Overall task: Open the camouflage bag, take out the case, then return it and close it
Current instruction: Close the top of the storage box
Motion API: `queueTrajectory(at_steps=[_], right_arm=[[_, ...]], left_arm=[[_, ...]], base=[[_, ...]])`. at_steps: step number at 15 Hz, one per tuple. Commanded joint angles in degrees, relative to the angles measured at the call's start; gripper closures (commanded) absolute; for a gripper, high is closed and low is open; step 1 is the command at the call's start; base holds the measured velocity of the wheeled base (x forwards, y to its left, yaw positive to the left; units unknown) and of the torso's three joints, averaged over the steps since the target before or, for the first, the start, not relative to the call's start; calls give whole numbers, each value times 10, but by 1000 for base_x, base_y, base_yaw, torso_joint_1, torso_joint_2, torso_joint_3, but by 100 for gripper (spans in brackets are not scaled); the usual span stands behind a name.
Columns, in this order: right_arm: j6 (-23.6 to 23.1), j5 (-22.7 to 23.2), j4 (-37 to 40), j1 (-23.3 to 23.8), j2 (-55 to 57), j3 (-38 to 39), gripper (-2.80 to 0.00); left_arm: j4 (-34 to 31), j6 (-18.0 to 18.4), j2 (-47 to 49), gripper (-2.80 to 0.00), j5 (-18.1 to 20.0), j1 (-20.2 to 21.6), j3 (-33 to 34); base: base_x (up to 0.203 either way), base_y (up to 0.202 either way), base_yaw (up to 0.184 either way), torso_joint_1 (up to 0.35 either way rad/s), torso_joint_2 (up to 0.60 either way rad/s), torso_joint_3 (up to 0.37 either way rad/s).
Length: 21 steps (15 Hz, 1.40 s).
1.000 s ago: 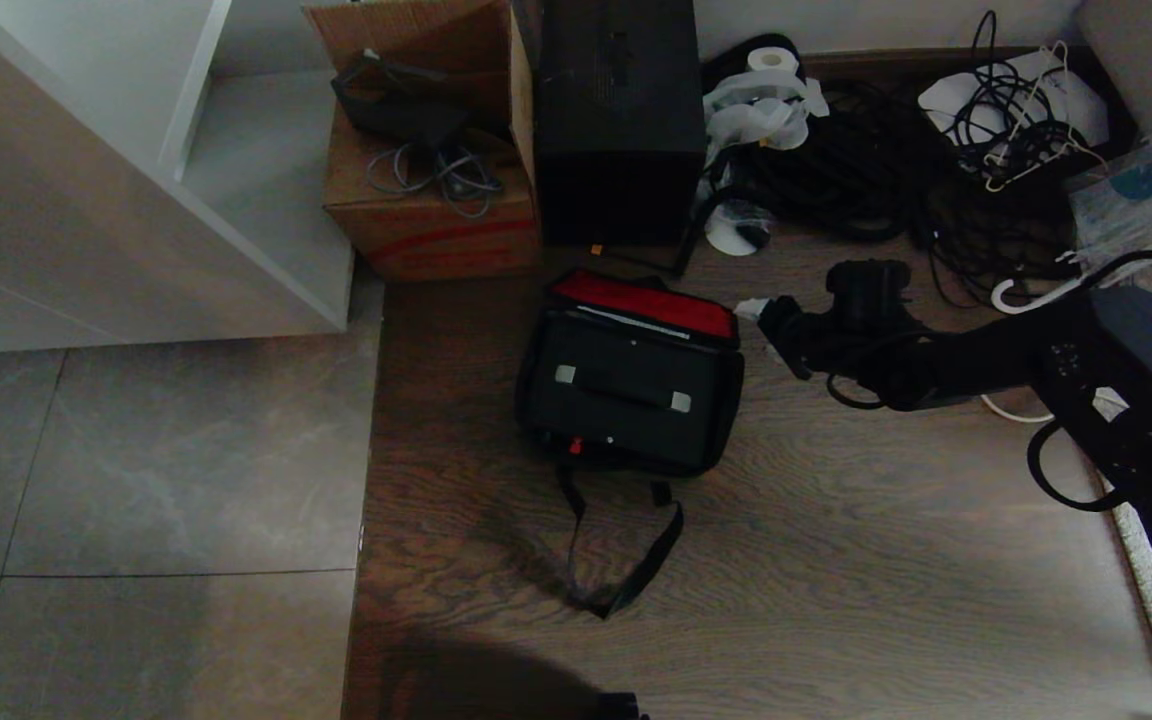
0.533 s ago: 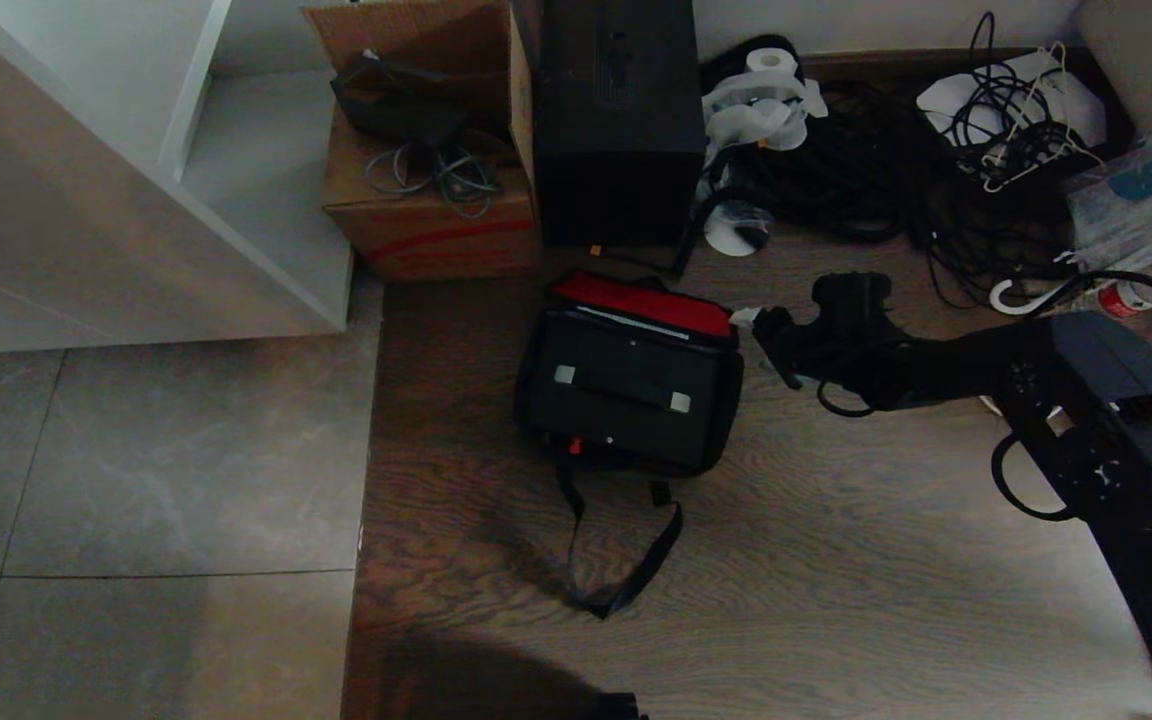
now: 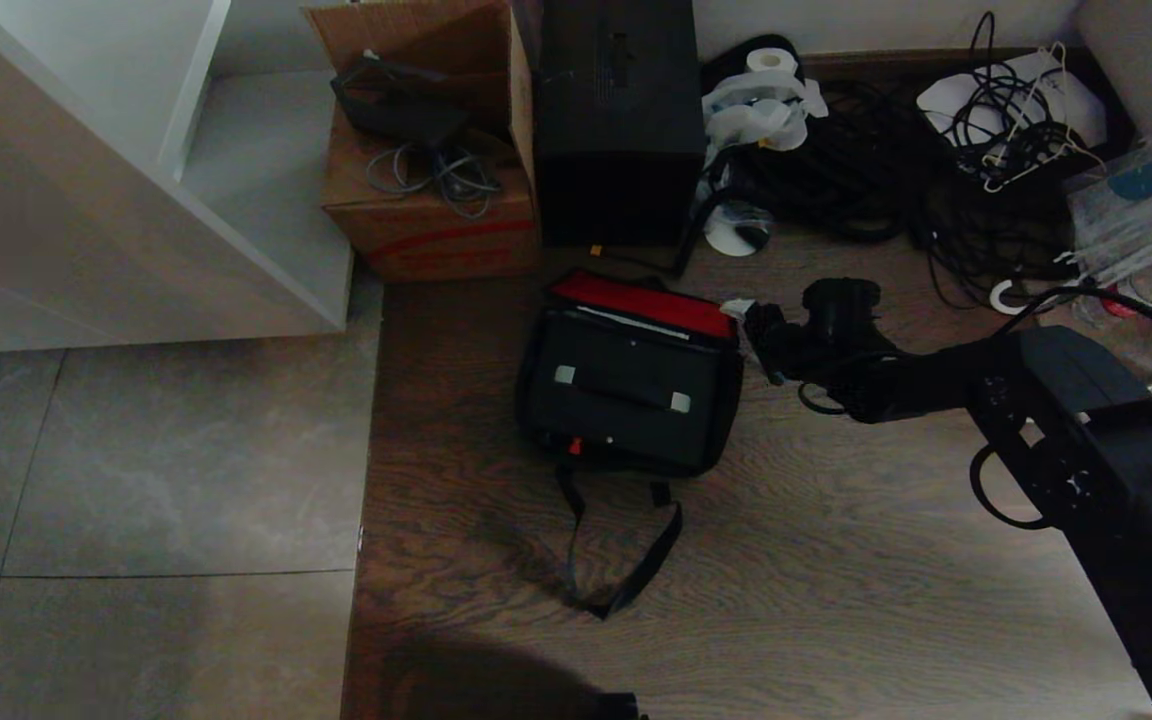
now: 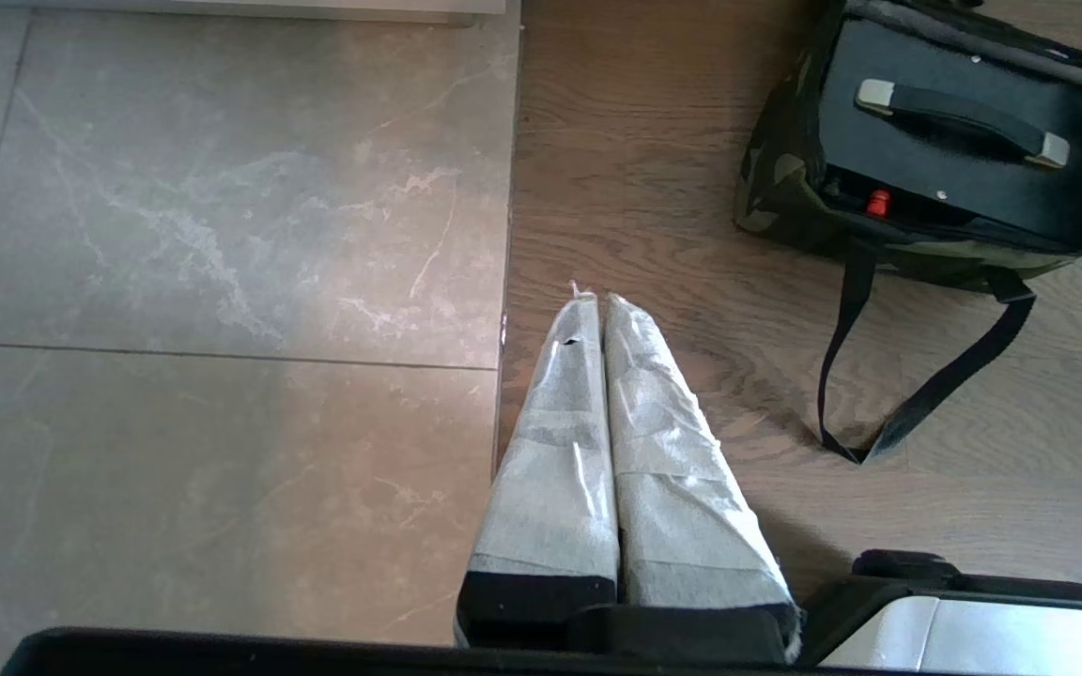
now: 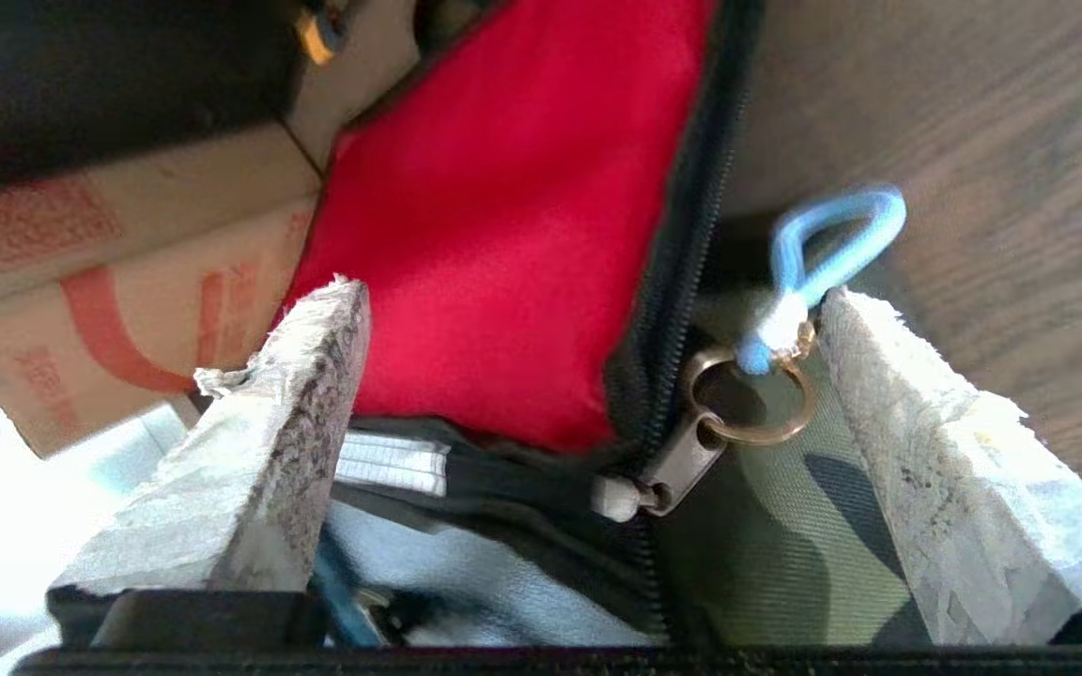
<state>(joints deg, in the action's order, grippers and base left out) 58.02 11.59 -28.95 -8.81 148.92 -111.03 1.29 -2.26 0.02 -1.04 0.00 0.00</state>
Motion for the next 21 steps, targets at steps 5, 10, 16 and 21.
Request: queueTrajectory(at_steps=[5,10,16,21], right_arm=[[-57,72,4,17,-101,120,-280],[-73,221,4,33,-286,359,-280],[-146,314,-7,21,-376,518,-280],[-165,305,2,6,-371,533,-280]], left_arm=[[-1,0,0,0,0,0,5],[0,0,0,0,0,0,5],[0,0,0,0,0,0,5],[0,0,0,0,0,0,5]], base=[[0,0,0,0,0,0],[0,0,0,0,0,0],[0,0,0,0,0,0],[0,0,0,0,0,0]])
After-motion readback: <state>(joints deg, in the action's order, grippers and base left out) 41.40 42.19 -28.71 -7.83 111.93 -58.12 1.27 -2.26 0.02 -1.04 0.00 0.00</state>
